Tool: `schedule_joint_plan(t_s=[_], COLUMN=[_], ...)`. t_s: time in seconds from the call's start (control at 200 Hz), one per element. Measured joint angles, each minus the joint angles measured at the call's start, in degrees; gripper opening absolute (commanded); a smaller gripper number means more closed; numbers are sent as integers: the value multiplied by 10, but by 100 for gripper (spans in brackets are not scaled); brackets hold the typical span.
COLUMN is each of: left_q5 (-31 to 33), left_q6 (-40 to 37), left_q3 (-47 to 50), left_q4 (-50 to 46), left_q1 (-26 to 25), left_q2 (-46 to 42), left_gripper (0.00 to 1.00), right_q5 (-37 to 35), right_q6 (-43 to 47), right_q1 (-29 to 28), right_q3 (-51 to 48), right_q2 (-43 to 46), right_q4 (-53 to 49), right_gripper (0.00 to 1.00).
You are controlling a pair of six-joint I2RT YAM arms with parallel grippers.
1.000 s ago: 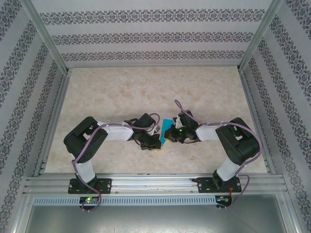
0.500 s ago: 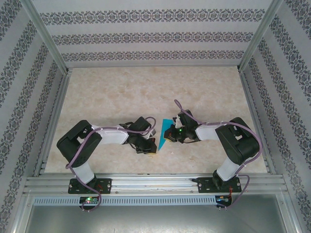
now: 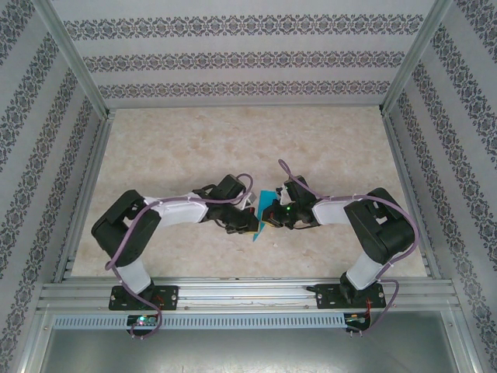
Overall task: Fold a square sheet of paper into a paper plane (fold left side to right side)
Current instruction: Fold the wing for the fifth time at the center of the table.
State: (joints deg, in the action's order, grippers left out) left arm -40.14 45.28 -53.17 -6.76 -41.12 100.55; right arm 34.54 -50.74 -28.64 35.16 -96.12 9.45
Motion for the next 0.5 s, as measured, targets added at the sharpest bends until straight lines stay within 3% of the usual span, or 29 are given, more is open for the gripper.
schedule_joint_plan(t_s=[0.5], left_q5=[20], left_q6=[-3], left_q3=[-15], left_q4=[2], left_q1=[0], left_q2=[57], left_gripper=[0], right_q5=[-2], right_q6=[-1], right_q1=[0], right_q3=[7], right_q2=[3], right_q4=[-11], right_gripper=[0])
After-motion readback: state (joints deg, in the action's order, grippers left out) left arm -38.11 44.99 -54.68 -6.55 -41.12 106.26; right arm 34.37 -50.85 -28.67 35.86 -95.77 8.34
